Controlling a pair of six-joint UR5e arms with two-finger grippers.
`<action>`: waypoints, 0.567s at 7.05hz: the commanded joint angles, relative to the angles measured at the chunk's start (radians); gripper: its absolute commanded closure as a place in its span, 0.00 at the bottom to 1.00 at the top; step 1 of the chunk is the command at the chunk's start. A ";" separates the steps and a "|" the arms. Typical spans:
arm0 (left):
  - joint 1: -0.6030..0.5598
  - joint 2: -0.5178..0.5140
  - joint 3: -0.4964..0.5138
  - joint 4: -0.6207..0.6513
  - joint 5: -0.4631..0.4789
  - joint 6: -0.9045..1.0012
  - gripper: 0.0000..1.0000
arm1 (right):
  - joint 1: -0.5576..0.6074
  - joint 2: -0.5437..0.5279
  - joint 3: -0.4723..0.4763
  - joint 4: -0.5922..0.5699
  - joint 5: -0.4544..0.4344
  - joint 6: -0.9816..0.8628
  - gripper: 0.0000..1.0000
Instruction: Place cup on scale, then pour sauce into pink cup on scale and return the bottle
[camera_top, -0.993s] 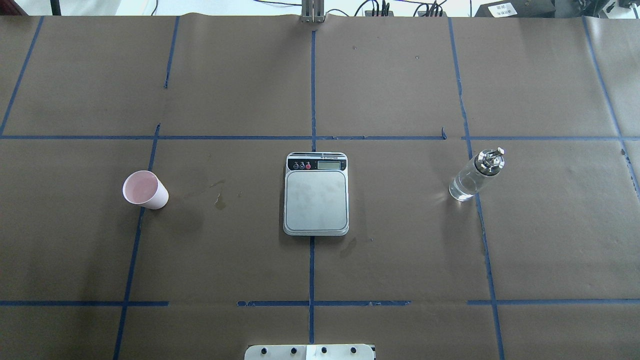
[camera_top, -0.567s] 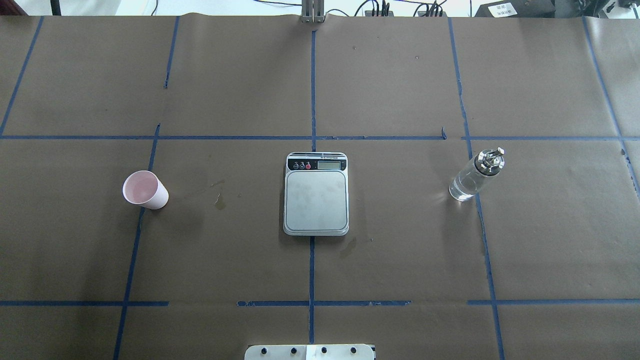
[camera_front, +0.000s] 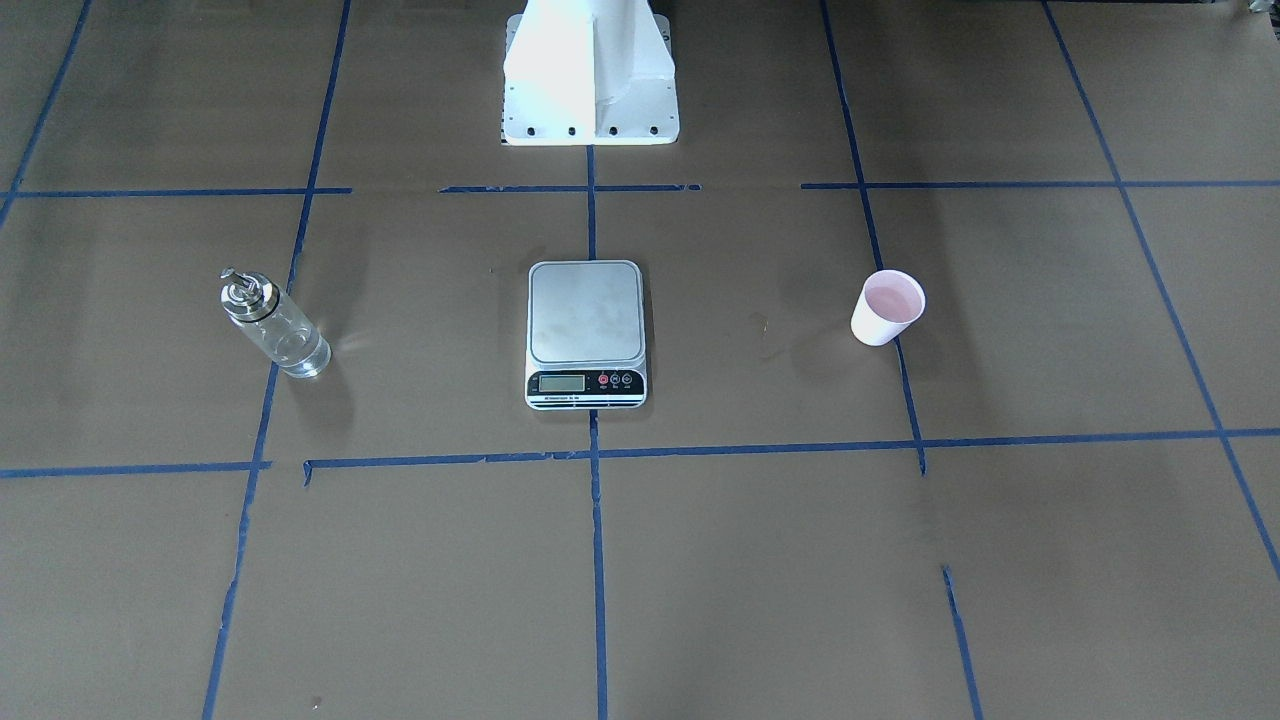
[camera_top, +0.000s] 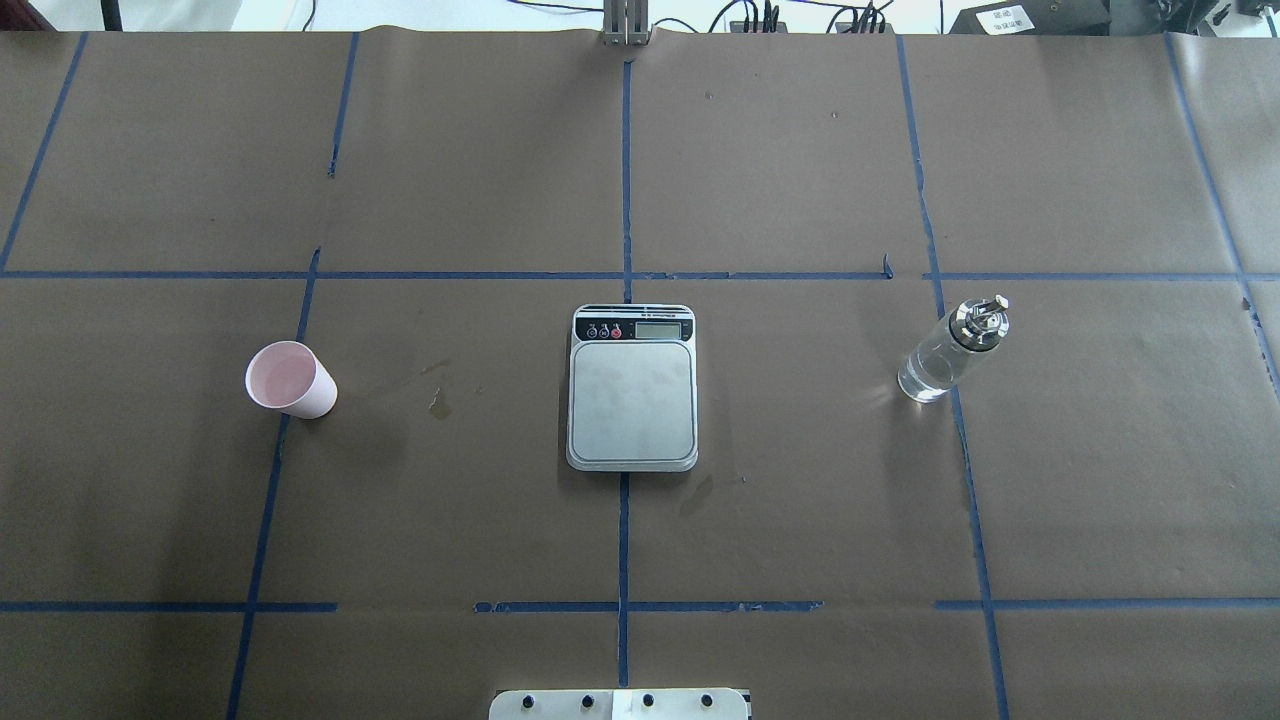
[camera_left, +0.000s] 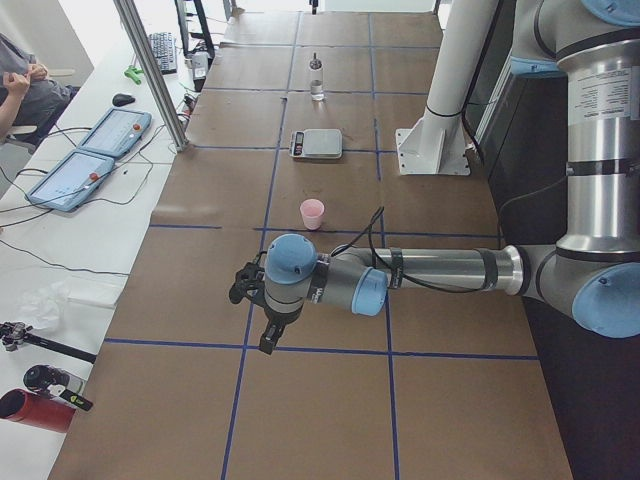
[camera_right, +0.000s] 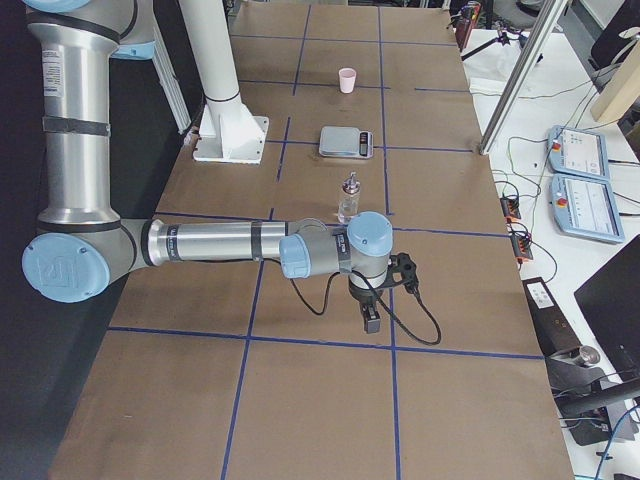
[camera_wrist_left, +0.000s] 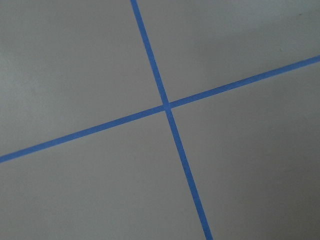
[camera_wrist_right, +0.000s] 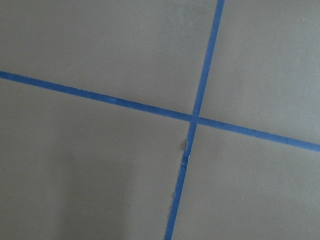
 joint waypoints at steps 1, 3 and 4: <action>0.000 -0.004 0.082 -0.152 0.004 0.003 0.00 | -0.012 0.054 -0.008 0.091 -0.007 0.002 0.00; 0.000 0.007 0.091 -0.178 -0.003 0.004 0.00 | -0.012 0.061 -0.010 0.091 0.001 0.002 0.00; 0.000 -0.013 0.086 -0.209 0.001 -0.005 0.00 | -0.012 0.061 -0.011 0.091 0.002 0.002 0.00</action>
